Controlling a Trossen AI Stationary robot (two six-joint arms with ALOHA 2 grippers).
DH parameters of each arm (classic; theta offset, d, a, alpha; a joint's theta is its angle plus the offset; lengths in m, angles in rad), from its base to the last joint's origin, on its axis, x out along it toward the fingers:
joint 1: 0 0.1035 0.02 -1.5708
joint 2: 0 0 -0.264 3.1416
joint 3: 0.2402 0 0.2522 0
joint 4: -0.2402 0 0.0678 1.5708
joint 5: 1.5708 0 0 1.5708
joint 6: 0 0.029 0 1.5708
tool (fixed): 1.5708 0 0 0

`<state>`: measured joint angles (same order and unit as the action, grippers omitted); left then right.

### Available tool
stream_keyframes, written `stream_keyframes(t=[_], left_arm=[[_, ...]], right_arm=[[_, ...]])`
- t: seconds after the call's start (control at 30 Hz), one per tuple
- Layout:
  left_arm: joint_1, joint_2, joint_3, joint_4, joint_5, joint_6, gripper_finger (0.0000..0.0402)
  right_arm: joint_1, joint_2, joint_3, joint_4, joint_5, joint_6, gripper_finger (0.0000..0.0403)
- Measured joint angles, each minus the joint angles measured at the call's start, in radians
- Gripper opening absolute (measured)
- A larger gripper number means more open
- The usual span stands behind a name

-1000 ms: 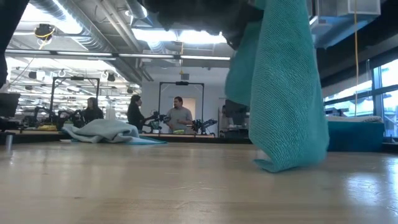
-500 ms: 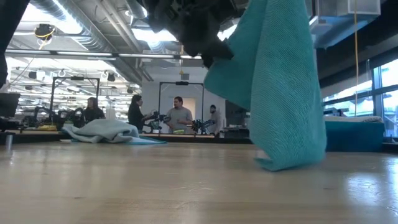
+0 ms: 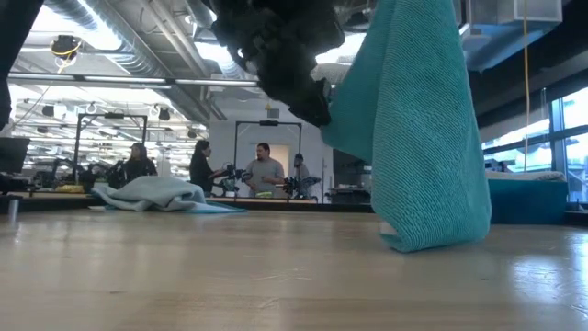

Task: Fold microfiber towels
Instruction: Fold the blue microfiber cloth

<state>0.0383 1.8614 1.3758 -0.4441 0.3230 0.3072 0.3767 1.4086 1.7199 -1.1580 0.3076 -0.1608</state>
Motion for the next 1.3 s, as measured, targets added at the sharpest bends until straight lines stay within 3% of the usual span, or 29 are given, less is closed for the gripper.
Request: stream_keyframes(t=[0.13,0.43,0.67,0.93,1.3], left_arm=[[0.001,0.0,0.0,0.009,-0.054,0.007,0.0144],[-0.01,0.0,0.0,0.094,0.003,0.028,0.0144],[-0.009,0.01,0.0,0.097,-0.029,0.005,0.0144],[-0.021,0.086,0.0,0.124,-0.169,0.018,0.0142],[-0.02,0.043,0.002,0.114,-0.116,0.018,0.0096]], right_arm=[[0.0,0.0,0.0,0.0,0.011,0.0,0.0011],[0.0,0.0,0.0,0.0,0.013,0.0,0.0011],[0.0,0.0,0.0,0.0,0.013,0.0,0.0011],[0.0,0.0,0.0,-0.002,0.014,0.002,0.0011],[0.0,0.0,0.0,-0.019,0.014,0.005,0.0011]])
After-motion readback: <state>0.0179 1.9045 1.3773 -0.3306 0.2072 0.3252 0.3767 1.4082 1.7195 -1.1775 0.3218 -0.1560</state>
